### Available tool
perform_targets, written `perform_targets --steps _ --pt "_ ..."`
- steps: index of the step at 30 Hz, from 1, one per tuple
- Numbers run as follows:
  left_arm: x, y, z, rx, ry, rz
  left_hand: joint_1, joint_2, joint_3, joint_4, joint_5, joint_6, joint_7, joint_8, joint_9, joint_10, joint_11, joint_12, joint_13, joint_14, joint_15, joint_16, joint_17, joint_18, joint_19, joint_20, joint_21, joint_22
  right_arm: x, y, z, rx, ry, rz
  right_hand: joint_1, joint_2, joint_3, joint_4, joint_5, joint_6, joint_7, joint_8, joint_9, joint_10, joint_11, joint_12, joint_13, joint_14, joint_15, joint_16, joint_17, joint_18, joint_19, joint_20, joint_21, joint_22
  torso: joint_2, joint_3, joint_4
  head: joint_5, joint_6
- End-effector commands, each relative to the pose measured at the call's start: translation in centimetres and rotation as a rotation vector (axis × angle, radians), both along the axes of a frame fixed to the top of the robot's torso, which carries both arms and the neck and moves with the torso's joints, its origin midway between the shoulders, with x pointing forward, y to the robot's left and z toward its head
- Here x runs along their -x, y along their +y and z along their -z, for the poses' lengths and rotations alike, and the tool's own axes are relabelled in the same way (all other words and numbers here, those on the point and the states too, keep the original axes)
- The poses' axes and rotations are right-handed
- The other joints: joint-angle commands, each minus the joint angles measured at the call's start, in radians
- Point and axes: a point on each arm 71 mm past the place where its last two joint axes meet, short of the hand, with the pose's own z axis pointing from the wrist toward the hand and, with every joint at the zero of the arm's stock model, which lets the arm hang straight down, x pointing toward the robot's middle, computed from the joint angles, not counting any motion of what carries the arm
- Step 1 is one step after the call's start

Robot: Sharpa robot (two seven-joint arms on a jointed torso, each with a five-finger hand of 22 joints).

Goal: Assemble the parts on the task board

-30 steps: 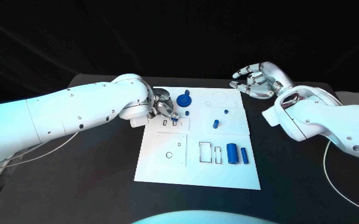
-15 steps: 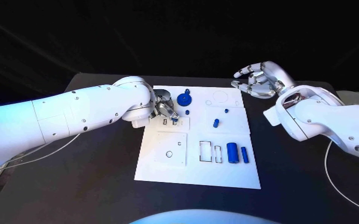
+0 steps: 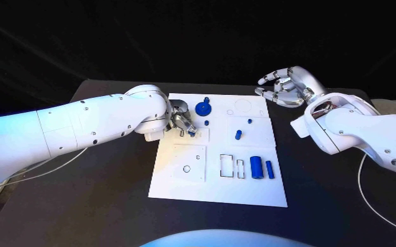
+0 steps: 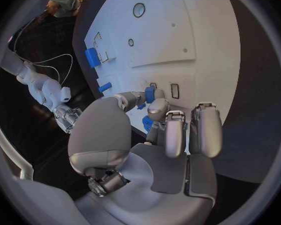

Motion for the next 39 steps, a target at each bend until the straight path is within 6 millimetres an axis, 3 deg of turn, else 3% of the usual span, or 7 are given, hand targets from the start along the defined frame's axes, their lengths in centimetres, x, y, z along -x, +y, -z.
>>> perform_targets --steps 1,26,39 --pt "0.28 -0.20 0.27 -0.020 0.024 0.033 -0.004 0.010 0.165 -0.169 0.006 0.023 -0.021 0.009 0.004 0.009 -0.002 0.008 0.005 0.099 -0.007 -0.002 0.245 -0.007 -0.001 -0.008 0.003 0.001 0.03 0.09 0.04 0.006 0.002 -0.013 -0.007 -0.001 0.006 0.000 0.006 -0.003 -0.004 0.008 0.002 -0.003 -0.001 -0.004 -0.002 0.073 -0.009 -0.005 0.130 0.001 0.074 -0.006 -0.005 0.228 0.000 -0.0002 -0.0001 0.001 0.000" --pt "0.38 -0.10 0.42 -0.040 0.034 0.049 -0.010 0.011 0.162 -0.167 0.004 0.025 -0.025 0.020 0.008 0.015 -0.005 0.016 0.012 0.100 -0.010 0.000 0.249 -0.007 -0.001 -0.010 0.003 0.002 0.01 0.05 0.06 0.007 0.003 -0.013 -0.007 -0.001 0.006 0.000 0.006 -0.003 -0.004 0.008 0.002 -0.003 -0.001 -0.004 -0.002 0.073 -0.009 -0.005 0.130 0.001 0.074 -0.006 -0.005 0.228 0.000 -0.0003 -0.0002 0.002 -0.003" --pt "0.27 -0.17 0.54 -0.047 0.047 0.056 -0.034 0.024 0.131 -0.149 -0.006 0.032 -0.036 0.041 0.013 0.031 -0.014 0.035 0.028 0.103 -0.017 0.008 0.260 -0.009 0.005 -0.016 0.008 0.014 0.02 0.01 0.06 0.007 0.003 -0.010 -0.010 -0.001 0.006 0.000 0.007 -0.003 -0.004 0.009 0.002 -0.002 -0.001 -0.004 -0.002 0.073 -0.009 -0.005 0.130 0.001 0.074 -0.006 -0.006 0.228 0.000 0.0003 -0.0011 0.001 -0.006"
